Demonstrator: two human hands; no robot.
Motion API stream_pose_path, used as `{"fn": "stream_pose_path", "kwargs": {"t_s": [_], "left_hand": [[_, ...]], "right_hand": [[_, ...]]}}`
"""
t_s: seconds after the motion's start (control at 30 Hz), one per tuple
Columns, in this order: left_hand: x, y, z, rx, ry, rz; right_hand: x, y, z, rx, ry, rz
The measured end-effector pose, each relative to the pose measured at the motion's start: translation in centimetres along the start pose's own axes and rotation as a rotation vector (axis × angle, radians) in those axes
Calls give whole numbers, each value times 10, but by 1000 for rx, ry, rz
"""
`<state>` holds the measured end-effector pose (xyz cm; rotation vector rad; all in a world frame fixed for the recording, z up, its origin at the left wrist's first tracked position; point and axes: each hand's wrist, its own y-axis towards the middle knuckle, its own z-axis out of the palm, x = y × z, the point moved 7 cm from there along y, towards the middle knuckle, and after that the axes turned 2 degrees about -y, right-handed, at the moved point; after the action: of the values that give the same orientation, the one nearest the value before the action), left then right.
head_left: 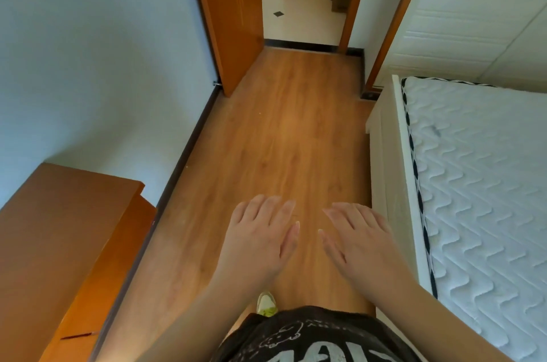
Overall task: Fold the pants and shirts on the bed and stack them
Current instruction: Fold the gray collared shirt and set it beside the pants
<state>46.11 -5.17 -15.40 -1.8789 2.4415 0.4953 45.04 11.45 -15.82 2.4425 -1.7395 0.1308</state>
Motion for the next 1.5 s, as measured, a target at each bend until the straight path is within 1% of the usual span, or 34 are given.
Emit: {"fn": "stream_pose_path", "kwargs": {"t_s": [0.13,0.3,0.4,0.53,0.7,0.87,1.0,1.2,1.33,1.5], "left_hand": [[32,54,11,42,4,47],[38,128,29,43,5,142],[34,185,42,6,-4,171],[25,261,53,-119,-23,232],[16,362,65,-103,32,213],[13,439,76,-72,69,227],[26,490,90,-44,82,218],[71,572,120,-28,70,194],[111,642,136,-34,56,216],[146,724,148,-7,25,271]], "right_hand": [[-3,51,-1,20,-6,50],[-30,108,-11,-64,-6,70],[-62,149,-14,-146,13,94],[-113,203,-19,-286,11,127],[-179,271,-33,-330,24,156],[-223,340,-38,-311,-9,109],[-245,397,-37,-318,18,117],[-263,496,-21,-274,11,120],[-270,574,-13,-229,-19,109],[-286,656,-14,-161,-65,163]]}}
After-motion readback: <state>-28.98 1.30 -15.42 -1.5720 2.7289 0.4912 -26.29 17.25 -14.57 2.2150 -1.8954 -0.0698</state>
